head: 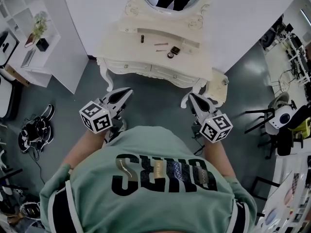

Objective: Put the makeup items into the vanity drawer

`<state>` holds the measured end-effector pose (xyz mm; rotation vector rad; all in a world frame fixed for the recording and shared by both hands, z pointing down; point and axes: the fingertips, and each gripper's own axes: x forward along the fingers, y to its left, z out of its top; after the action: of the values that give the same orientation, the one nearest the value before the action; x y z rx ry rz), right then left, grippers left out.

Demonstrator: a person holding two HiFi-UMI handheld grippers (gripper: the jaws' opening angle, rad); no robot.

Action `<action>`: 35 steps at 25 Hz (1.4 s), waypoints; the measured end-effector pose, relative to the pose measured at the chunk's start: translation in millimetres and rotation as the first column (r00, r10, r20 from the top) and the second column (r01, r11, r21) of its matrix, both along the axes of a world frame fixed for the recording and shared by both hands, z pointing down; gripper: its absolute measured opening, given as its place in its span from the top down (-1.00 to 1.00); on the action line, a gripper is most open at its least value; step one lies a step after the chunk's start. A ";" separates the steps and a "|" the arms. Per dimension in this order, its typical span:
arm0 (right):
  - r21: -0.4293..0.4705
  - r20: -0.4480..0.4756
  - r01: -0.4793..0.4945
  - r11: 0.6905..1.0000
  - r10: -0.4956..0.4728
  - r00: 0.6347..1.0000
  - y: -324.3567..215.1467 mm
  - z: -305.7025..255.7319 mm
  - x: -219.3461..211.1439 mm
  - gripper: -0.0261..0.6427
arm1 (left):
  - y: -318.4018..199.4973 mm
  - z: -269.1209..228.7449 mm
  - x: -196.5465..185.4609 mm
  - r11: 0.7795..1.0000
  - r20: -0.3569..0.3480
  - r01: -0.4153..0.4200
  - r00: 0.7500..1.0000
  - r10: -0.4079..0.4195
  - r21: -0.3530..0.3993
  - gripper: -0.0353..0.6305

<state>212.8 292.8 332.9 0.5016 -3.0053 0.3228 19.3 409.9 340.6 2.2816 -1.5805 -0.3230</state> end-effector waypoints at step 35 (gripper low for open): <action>-0.028 -0.009 -0.138 0.990 0.138 0.990 -333.8 16.7 -226.8 0.89 | -350.3 22.6 -251.7 0.991 0.047 -0.130 0.990 0.132 -0.043 0.88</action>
<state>-14.0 -41.0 349.6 0.7087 -2.9608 0.3720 -232.4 59.5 363.3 2.3651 -1.4383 -0.2012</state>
